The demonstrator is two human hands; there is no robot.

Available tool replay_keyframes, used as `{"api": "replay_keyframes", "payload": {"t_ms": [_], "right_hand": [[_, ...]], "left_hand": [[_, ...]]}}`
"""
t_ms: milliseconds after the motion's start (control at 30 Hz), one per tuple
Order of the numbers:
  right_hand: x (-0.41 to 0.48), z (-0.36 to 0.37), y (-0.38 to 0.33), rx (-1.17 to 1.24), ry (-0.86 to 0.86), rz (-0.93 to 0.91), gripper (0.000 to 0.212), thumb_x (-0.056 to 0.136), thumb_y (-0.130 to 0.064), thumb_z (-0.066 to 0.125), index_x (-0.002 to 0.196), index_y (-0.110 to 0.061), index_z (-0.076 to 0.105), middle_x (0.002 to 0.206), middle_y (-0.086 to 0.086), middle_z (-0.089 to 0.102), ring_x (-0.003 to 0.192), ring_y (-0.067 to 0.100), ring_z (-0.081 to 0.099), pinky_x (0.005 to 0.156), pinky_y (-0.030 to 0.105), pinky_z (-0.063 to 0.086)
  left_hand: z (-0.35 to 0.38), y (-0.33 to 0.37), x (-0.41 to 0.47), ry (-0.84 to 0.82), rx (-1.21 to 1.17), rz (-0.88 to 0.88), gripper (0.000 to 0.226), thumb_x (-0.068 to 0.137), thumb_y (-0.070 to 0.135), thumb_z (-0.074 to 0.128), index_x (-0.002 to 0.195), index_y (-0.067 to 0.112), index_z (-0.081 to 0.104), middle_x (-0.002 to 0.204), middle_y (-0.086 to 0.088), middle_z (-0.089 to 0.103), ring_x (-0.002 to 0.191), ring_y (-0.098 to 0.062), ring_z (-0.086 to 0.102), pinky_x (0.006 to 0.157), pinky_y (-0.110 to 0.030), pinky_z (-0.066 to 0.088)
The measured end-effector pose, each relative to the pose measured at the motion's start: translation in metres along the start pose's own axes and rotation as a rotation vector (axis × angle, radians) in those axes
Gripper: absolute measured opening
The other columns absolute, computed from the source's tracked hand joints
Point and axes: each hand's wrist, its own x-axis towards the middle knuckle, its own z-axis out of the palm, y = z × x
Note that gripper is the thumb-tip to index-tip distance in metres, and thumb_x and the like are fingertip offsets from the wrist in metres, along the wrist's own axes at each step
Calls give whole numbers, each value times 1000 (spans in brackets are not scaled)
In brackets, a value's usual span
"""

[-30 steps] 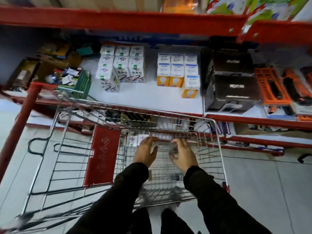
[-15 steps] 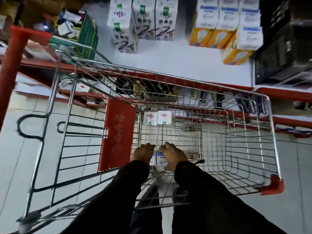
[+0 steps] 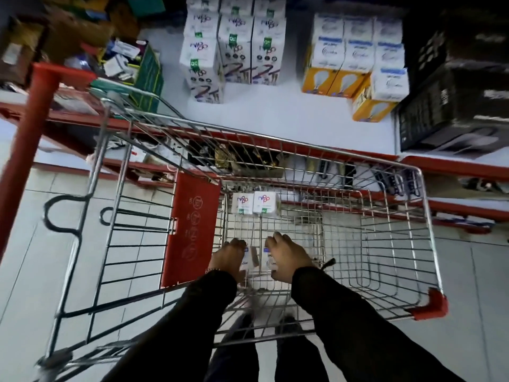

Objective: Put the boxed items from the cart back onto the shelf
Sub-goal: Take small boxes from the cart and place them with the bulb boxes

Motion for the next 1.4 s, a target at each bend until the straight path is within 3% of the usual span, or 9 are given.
{"api": "replay_keyframes", "payload": {"t_ms": [233, 400, 500, 633, 767, 933, 1100, 1267, 1400], "right_hand": [[-57, -67, 7, 52, 176, 59, 74, 75, -30, 79, 137, -16, 43, 142, 6, 41, 132, 30, 40, 99, 41, 47], [-97, -122, 22, 115, 334, 96, 78, 70, -33, 80, 138, -17, 44, 142, 6, 38, 132, 28, 40, 100, 41, 48], [-117, -155, 40, 103, 463, 97, 72, 71, -37, 80, 133, -19, 48, 138, 4, 37, 122, 26, 48, 91, 36, 52], [-131, -202, 67, 45, 594, 104, 67, 74, -36, 78, 133, -18, 52, 129, 4, 41, 120, 27, 50, 91, 35, 49], [-130, -247, 92, 49, 676, 130, 68, 76, -39, 79, 136, -20, 52, 137, 3, 41, 121, 27, 53, 90, 35, 51], [-105, -291, 113, 5, 717, 163, 69, 78, -45, 77, 138, -20, 51, 130, 2, 46, 117, 26, 55, 89, 39, 54], [-69, -308, 125, -134, 682, 231, 68, 76, -37, 76, 139, -26, 53, 133, 1, 51, 125, 27, 44, 99, 41, 42], [-41, -313, 134, -168, 627, 276, 75, 74, -51, 77, 141, -30, 51, 132, -1, 52, 123, 26, 42, 98, 40, 35], [-26, -318, 139, -185, 597, 306, 68, 78, -36, 75, 140, -24, 52, 132, 1, 51, 124, 27, 43, 100, 41, 36]], "left_hand": [[-78, 29, -51, 202, -39, 30, 55, 77, 27, 77, 126, 16, 54, 132, -5, 43, 106, -28, 65, 84, -40, 60], [-137, 55, -75, 406, -44, 115, 53, 83, 33, 68, 130, 20, 49, 129, -3, 54, 110, -27, 65, 82, -40, 59], [-177, 67, -81, 529, -81, 179, 51, 82, 28, 64, 130, 21, 51, 128, -2, 58, 111, -29, 66, 82, -39, 58], [-233, 80, -78, 654, -15, 253, 64, 80, 37, 72, 137, 22, 49, 132, -2, 57, 128, -25, 51, 95, -41, 55], [-289, 100, -63, 774, 6, 255, 61, 79, 25, 75, 136, 22, 50, 133, -2, 52, 122, -25, 52, 88, -41, 58], [-337, 119, -31, 773, 58, 235, 60, 82, 22, 75, 137, 20, 52, 136, -4, 49, 121, -25, 56, 88, -38, 57], [-344, 131, 9, 694, 119, 187, 52, 87, 10, 69, 136, 14, 52, 137, -8, 47, 122, -25, 55, 93, -37, 56], [-338, 137, 40, 638, 146, 169, 51, 90, 3, 65, 137, 11, 49, 139, -11, 45, 124, -25, 54, 95, -39, 57], [-342, 137, 57, 630, 140, 177, 54, 88, 6, 69, 137, 11, 49, 139, -9, 44, 124, -24, 54, 96, -35, 57]]}}
